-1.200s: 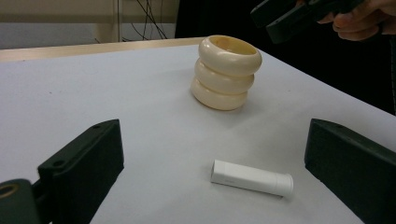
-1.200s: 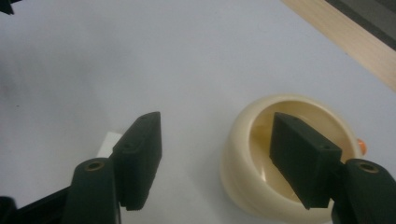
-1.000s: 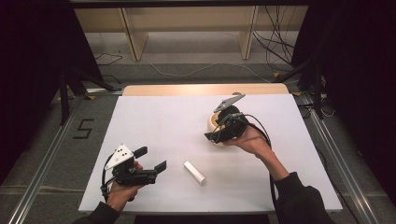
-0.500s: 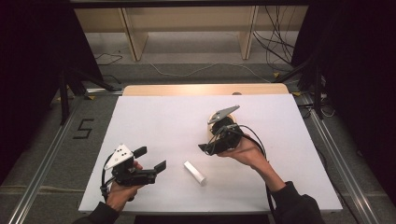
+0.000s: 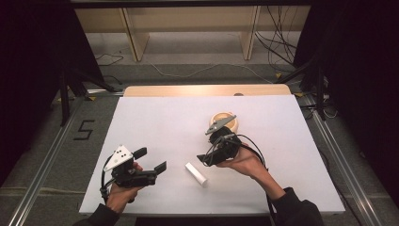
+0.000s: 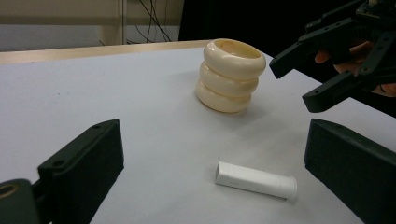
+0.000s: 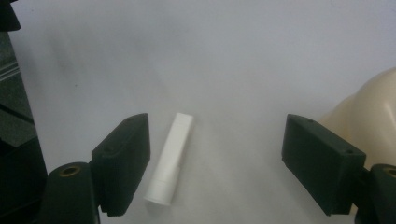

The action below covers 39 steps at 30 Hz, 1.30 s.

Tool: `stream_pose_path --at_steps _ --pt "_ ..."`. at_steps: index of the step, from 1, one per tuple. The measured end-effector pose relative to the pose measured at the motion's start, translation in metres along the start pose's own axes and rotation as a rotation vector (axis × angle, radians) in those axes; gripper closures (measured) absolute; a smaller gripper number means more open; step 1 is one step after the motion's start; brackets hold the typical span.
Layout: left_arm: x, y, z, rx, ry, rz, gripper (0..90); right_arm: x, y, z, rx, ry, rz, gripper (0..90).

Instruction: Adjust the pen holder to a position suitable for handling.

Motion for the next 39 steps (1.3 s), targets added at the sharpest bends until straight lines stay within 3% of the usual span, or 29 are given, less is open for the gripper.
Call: stream_pose_path --at_steps 30,39 --pt "-0.002 0.001 0.0 0.001 0.007 -0.005 3.9 -0.023 -0.036 0.01 -0.176 0.037 -0.065 22.6" --pt "-0.002 0.002 0.0 0.003 0.01 -0.006 3.9 -0.029 -0.047 0.009 -0.238 0.067 -0.084 23.7"
Point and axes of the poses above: each handheld gripper's, and its own axes: y roughly backward along the jaws, z roughly out of its underside, x roughly to its right, the point moved 3 cm from there along -y, roughly forward along the jaws, and after that the axes turned 7 degrees about -z, right-handed, at the moved point
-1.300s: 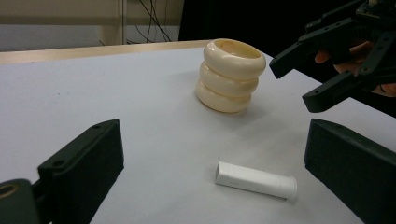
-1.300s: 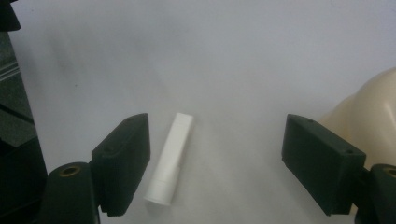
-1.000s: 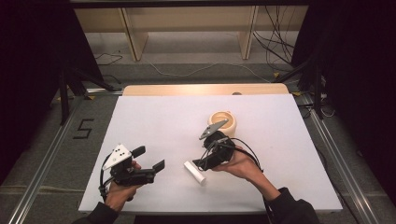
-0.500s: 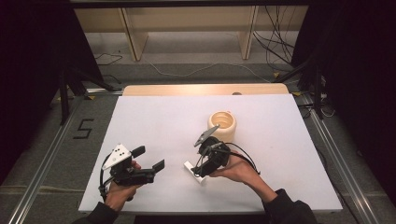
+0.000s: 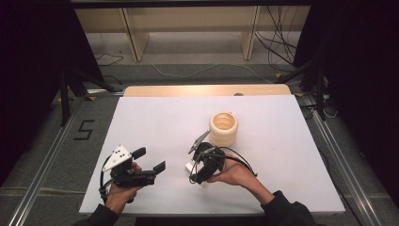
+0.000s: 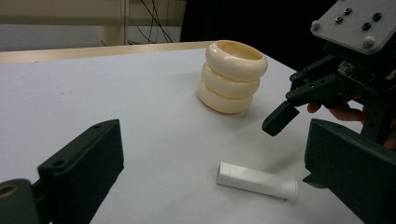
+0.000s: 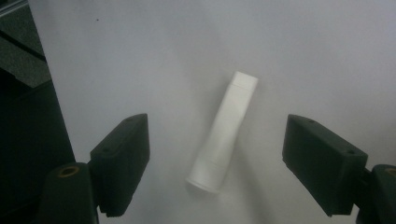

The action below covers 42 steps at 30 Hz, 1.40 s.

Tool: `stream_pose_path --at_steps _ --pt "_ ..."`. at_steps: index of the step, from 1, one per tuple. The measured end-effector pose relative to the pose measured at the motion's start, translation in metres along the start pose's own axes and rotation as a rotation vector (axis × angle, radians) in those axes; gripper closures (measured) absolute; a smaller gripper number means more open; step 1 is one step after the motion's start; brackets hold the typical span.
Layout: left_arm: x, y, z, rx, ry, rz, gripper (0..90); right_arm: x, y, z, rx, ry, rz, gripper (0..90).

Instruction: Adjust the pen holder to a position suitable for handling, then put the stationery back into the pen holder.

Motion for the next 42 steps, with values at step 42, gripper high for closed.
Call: stream_pose_path --at_steps 42 --pt "-0.002 0.003 -0.001 0.01 0.002 -0.007 3.9 0.004 -0.026 -0.01 -0.165 -0.004 -0.004 31.5"
Point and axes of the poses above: each handheld gripper's, and its own axes: y roughly backward along the jaws, z roughly out of its underside, x roughly to its right, the point moved 3 cm from there along -y, roughly forward along the jaws, and after that the axes turned 7 degrees about -z, right-handed, at the moved point
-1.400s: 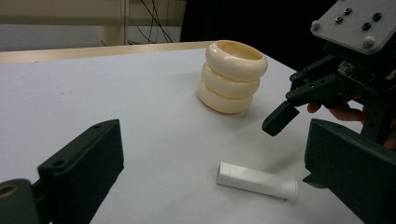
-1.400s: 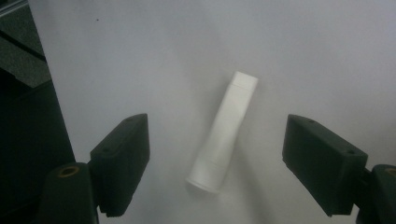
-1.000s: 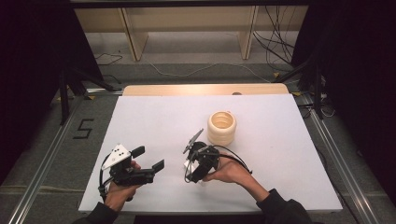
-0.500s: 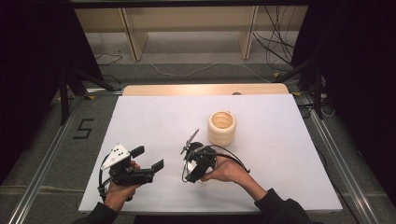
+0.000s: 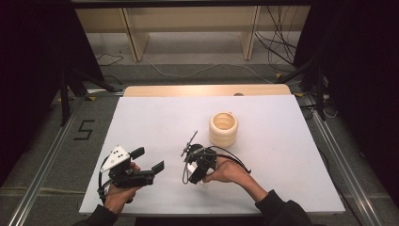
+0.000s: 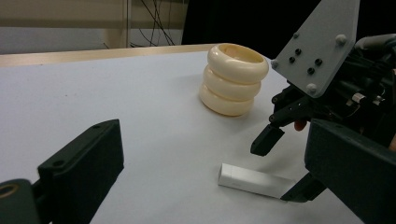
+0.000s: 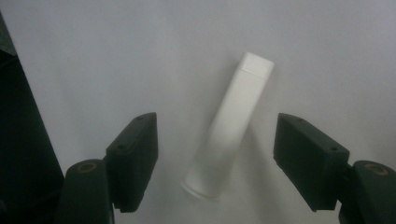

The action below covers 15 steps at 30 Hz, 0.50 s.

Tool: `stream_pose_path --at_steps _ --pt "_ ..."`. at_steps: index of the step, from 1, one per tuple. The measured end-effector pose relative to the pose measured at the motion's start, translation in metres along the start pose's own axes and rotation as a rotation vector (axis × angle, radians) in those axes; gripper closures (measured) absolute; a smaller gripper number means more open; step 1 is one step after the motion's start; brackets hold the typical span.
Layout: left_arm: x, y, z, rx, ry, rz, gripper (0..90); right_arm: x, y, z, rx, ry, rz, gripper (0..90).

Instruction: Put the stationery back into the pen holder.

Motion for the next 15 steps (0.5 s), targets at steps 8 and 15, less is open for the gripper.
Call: stream_pose_path --at_steps 8,15 --pt "0.0002 0.0002 -0.0002 0.0 -0.001 0.002 3.9 0.0062 -0.0056 0.004 -0.048 -0.019 0.023 35.1" --pt "-0.0003 0.001 -0.0004 0.002 0.0 0.0 3.8 0.0037 -0.0095 0.0068 -0.064 -0.027 0.015 38.7"
Point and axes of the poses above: each handheld gripper's, and its own axes: y roughly backward along the jaws, z roughly out of its underside, x roughly to its right, the point moved 3 cm from there along -y, roughly forward along the jaws, and after that the axes turned 7 degrees about -z, right-handed, at the moved point
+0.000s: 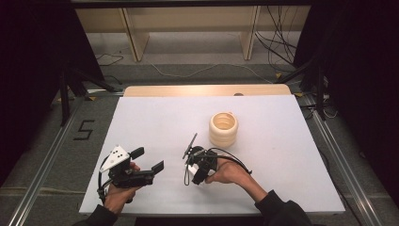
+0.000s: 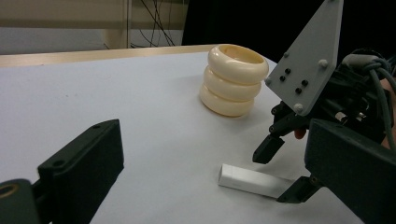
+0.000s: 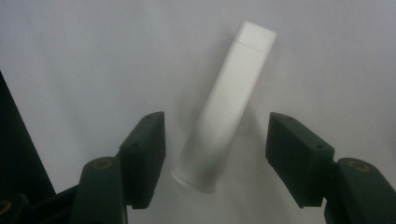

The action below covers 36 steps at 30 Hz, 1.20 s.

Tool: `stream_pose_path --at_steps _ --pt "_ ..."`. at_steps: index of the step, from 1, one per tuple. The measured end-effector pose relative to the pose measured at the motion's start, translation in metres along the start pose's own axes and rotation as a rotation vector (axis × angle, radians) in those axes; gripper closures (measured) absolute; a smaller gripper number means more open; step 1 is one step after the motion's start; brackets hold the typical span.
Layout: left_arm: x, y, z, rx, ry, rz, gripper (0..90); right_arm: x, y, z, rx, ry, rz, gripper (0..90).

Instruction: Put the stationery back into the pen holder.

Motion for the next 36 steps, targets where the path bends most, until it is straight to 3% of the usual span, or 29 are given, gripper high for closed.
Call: stream_pose_path --at_steps 12,23,36 --pt "0.0 0.0 0.0 0.005 0.003 -0.001 3.8 -0.003 -0.007 0.001 -0.031 0.009 -0.01 46.6" --pt "-0.001 0.0 0.0 0.005 0.003 -0.001 3.8 -0.005 -0.014 0.001 -0.082 0.026 0.02 52.8" --pt "-0.001 0.0 0.0 0.003 0.003 -0.003 3.8 -0.003 -0.014 0.001 -0.085 0.046 0.038 61.4"
Point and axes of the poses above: each handheld gripper's, and its own axes: y roughly backward along the jaws, z roughly out of its underside, x roughly to its right, the point moved 3 cm from there along -y, roughly forward along the jaws, and after that the axes turned 7 degrees about -z, right-handed, at the moved point
